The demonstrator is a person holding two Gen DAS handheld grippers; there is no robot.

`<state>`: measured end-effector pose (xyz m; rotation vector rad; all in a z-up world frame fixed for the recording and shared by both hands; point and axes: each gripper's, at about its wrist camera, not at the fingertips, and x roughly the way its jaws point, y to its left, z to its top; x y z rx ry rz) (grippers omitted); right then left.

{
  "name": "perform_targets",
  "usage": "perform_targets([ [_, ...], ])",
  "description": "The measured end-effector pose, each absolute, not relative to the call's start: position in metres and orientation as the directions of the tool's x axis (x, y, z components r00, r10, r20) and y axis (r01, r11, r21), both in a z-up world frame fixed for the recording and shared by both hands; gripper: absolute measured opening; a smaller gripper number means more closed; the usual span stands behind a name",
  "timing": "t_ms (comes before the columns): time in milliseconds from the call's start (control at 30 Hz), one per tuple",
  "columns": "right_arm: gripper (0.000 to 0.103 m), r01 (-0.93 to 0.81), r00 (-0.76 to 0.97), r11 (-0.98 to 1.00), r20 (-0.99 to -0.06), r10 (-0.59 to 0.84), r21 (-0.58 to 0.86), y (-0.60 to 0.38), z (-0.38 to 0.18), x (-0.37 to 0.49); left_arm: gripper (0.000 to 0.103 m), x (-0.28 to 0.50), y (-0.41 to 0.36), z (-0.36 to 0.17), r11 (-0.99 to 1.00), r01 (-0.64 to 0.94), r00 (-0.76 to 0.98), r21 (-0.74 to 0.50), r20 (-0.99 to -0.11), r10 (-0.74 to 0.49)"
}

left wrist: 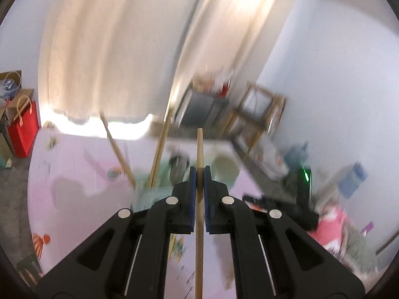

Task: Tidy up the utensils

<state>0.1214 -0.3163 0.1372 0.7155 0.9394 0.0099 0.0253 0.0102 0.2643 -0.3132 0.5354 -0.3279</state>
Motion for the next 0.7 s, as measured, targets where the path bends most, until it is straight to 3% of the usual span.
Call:
perform_targets([
  [300, 0.005, 0.049, 0.789, 0.738, -0.479, 0.384, 0.673, -0.303, 0.264, 0.127, 0.004, 0.075, 0.013, 0.318, 0.940, 0.125, 0.958, -0.317, -0.209, -0.198],
  [567, 0.005, -0.052, 0.795, 0.726, -0.412, 0.446, 0.686, -0.296, 0.296, 0.134, 0.004, 0.145, 0.014, 0.313, 0.956, 0.030, 0.982, -0.292, -0.172, -0.083],
  [700, 0.005, -0.089, 0.795, 0.712, -0.380, 0.472, 0.697, -0.295, 0.315, 0.137, 0.004, 0.166, 0.012, 0.301, 0.950, 0.030, 0.977, -0.311, -0.190, -0.093],
])
